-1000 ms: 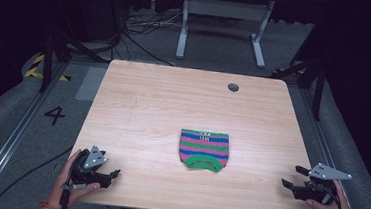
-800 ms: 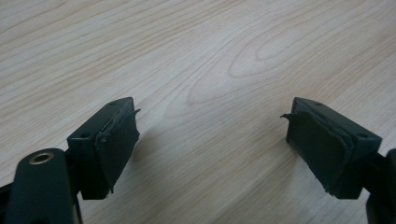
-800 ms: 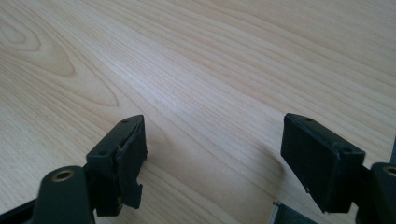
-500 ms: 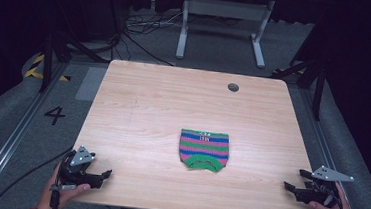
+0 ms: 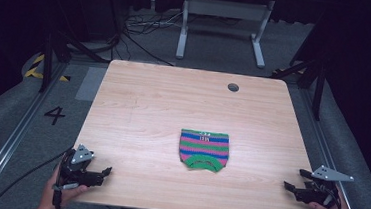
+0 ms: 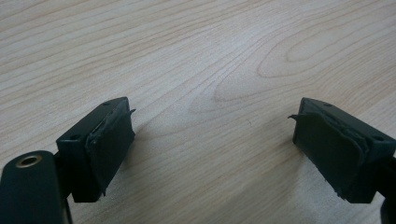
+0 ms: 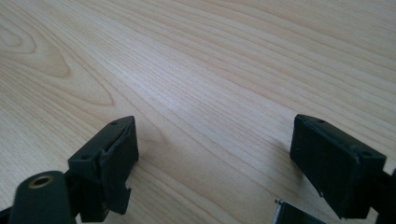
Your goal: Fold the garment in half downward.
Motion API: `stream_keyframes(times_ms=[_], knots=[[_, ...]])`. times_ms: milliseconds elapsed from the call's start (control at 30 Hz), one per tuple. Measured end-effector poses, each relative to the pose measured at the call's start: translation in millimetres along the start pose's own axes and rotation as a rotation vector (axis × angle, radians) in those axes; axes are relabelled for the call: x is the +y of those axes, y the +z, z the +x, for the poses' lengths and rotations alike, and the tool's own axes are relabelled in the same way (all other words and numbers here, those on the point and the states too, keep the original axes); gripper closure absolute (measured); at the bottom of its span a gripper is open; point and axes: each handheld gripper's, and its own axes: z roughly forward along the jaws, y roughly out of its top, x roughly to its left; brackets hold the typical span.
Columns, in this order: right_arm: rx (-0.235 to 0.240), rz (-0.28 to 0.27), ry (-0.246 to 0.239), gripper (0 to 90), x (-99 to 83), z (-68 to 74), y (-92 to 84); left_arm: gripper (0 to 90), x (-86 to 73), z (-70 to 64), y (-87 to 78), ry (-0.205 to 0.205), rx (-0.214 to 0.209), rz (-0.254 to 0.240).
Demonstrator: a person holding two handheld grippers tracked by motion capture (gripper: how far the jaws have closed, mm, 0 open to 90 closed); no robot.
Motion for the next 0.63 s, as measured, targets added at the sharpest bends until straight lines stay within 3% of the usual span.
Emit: stream_keyframes(times_ms=[467, 633], knots=[[0.0, 0.0, 0.0, 15.3, 0.0, 0.0, 0.0, 9.3, 1.6, 1.0, 1.5, -0.011, 0.014, 0.01], [0.0, 0.0, 0.0, 15.3, 0.0, 0.0, 0.0, 4.1, 2.6, 1.4, 3.4, -0.036, 0.031, 0.025]])
